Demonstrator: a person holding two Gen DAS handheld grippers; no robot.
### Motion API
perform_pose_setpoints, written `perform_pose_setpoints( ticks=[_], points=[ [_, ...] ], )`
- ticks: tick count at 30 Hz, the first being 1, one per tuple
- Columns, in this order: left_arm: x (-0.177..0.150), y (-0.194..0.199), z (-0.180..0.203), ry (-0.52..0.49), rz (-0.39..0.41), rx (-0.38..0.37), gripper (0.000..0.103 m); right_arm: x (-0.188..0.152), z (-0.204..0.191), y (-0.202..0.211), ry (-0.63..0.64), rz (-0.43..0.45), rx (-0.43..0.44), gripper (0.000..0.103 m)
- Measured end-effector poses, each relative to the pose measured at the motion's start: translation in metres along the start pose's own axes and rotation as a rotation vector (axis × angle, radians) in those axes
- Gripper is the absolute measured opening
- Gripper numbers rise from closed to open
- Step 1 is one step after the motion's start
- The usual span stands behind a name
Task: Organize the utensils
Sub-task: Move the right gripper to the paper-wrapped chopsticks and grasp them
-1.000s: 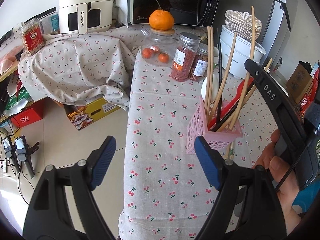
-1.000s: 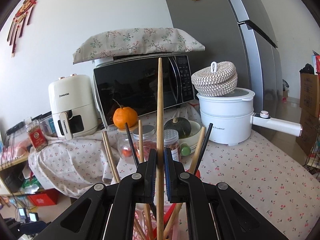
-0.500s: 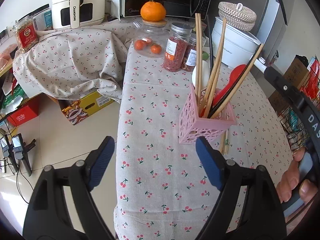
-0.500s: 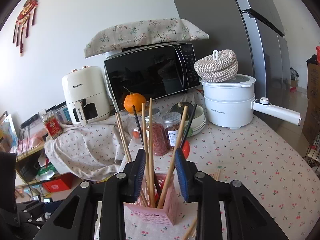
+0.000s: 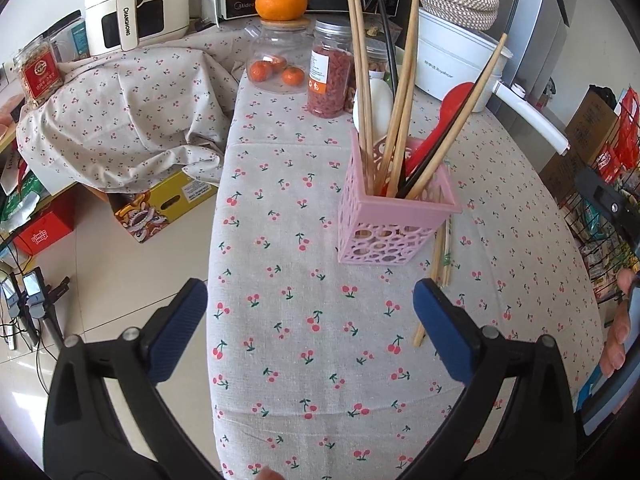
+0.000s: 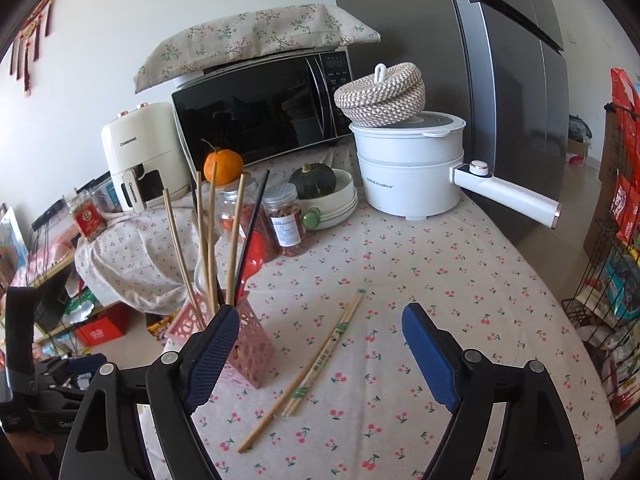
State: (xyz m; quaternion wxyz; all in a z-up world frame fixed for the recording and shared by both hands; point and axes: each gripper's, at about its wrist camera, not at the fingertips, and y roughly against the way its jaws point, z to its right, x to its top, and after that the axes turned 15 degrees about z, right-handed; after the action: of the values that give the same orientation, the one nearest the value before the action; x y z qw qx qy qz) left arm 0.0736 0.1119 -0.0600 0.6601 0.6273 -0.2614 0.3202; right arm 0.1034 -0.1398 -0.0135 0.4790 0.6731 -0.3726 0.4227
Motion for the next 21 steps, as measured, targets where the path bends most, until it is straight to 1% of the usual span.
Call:
perform_pose_setpoints(
  ticks=[5, 6, 12, 14, 17, 21],
  points=[
    [-0.003, -0.012, 0.003, 0.009, -0.036, -0.005, 0.102, -0.014, 0.009, -0.016, 0.029, -0.112, -0.001, 0.094],
    [-0.004, -0.014, 0.004, 0.010, -0.047, -0.008, 0.102, -0.018, 0.010, -0.021, 0.030, -0.145, 0.000, 0.096],
    [-0.009, -0.023, 0.013, -0.006, -0.088, -0.019, 0.102, -0.047, 0.021, -0.067, 0.007, -0.380, -0.021, 0.096],
    [-0.010, -0.025, 0.015, -0.016, -0.099, -0.020, 0.102, -0.055, 0.026, -0.081, 0.000, -0.434, -0.039, 0.096],
    [-0.011, -0.027, 0.016, -0.024, -0.110, -0.021, 0.102, -0.064, 0.034, -0.102, -0.028, -0.496, -0.064, 0.096],
    [-0.010, -0.027, 0.015, -0.014, -0.112, -0.028, 0.102, -0.066, 0.042, -0.125, -0.070, -0.519, -0.093, 0.096]
  ],
)
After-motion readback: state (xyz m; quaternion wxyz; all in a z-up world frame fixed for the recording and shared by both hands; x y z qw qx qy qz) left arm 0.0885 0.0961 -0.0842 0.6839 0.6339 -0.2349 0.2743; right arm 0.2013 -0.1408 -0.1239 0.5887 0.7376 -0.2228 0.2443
